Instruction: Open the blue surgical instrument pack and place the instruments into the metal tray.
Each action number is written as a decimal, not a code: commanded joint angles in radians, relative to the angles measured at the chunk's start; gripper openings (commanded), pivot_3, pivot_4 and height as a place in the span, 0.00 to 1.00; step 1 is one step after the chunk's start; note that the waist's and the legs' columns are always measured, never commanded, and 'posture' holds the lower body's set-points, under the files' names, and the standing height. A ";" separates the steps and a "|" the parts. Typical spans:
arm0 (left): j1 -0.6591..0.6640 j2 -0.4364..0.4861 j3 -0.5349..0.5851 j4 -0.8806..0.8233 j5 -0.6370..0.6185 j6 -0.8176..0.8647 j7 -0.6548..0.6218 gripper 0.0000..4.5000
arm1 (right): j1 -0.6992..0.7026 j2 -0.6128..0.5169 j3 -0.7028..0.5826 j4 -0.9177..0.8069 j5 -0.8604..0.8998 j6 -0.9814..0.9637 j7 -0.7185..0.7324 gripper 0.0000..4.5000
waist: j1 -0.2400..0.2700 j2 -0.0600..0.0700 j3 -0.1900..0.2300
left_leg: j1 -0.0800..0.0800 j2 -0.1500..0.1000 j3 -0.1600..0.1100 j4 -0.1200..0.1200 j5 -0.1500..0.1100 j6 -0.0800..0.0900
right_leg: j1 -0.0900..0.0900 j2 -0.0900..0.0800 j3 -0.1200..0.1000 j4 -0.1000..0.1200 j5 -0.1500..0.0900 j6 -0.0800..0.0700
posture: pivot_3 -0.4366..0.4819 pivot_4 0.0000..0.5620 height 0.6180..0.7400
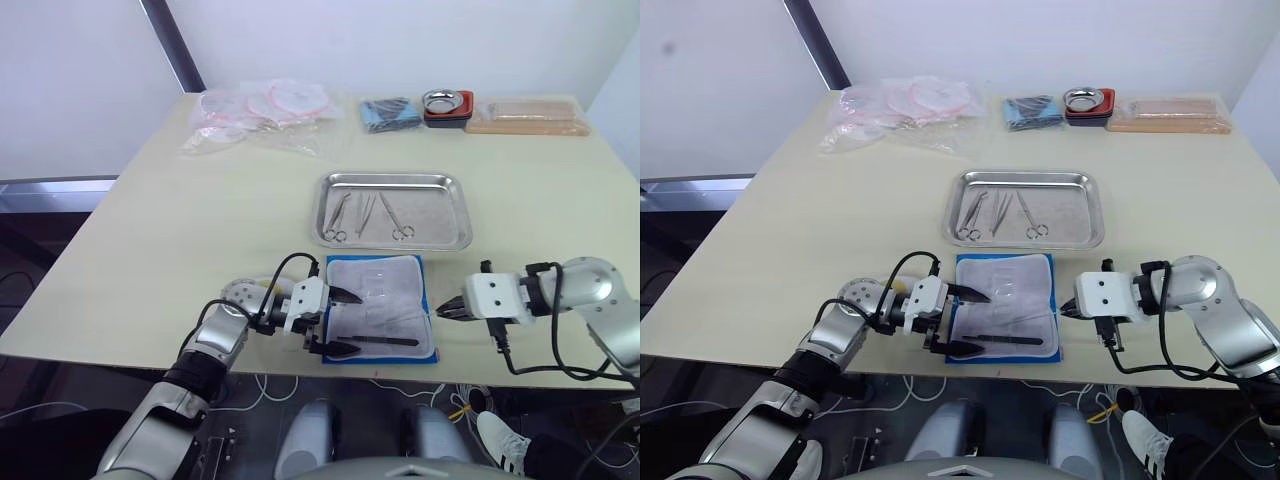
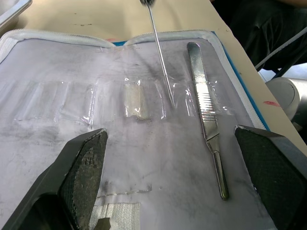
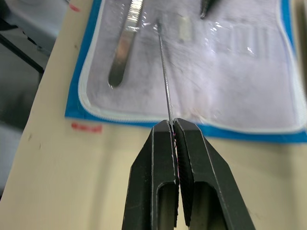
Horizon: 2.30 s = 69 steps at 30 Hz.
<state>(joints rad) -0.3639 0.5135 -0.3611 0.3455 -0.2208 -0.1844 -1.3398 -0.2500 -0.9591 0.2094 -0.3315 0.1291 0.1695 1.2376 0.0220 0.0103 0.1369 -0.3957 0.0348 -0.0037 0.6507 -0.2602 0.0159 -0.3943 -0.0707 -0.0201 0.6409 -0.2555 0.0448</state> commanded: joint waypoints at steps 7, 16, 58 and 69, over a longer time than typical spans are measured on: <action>0.043 0.000 -0.056 0.175 0.135 0.047 0.060 1.00 | 0.054 -0.102 -0.178 -0.044 0.110 -0.003 0.055 0.02 | 0.001 0.000 0.000 | 0.000 0.000 0.000 0.000 0.000 0.000 | 0.000 -0.001 -0.001 0.000 0.000 0.000 | 0.48 0.27 1.00; 0.057 -0.001 -0.060 0.164 0.137 0.047 0.059 1.00 | 0.013 -0.040 -0.255 -0.004 0.214 0.090 -0.015 0.02 | 0.003 0.001 0.000 | -0.001 0.000 0.000 -0.001 0.000 0.000 | 0.000 -0.003 -0.003 -0.001 0.000 0.000 | 0.48 0.27 1.00; 0.099 0.012 -0.044 0.109 0.139 0.065 0.075 1.00 | -0.420 0.739 -0.222 0.545 0.056 0.616 -0.966 0.02 | -0.008 0.013 -0.005 | -0.002 0.000 -0.003 -0.001 0.004 0.007 | 0.000 -0.001 -0.007 0.000 0.000 -0.001 | 0.48 0.27 1.00; 0.101 0.017 -0.043 0.110 0.140 0.062 0.073 1.00 | -0.395 0.711 -0.246 0.454 0.093 0.564 -0.885 0.86 | -0.008 0.013 -0.005 | -0.002 0.000 -0.003 -0.001 0.004 0.007 | 0.000 -0.001 -0.007 0.001 0.000 -0.001 | 0.48 0.27 1.00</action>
<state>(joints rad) -0.3286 0.5071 -0.3402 0.3245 -0.2196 -0.1934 -1.3272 -0.6411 -0.2240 -0.0175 0.2094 0.2026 0.7743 0.3212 0.0143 0.0233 0.1314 -0.3979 0.0352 -0.0068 0.6492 -0.2562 0.0229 -0.3942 -0.0712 -0.0273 0.6414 -0.2552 0.0443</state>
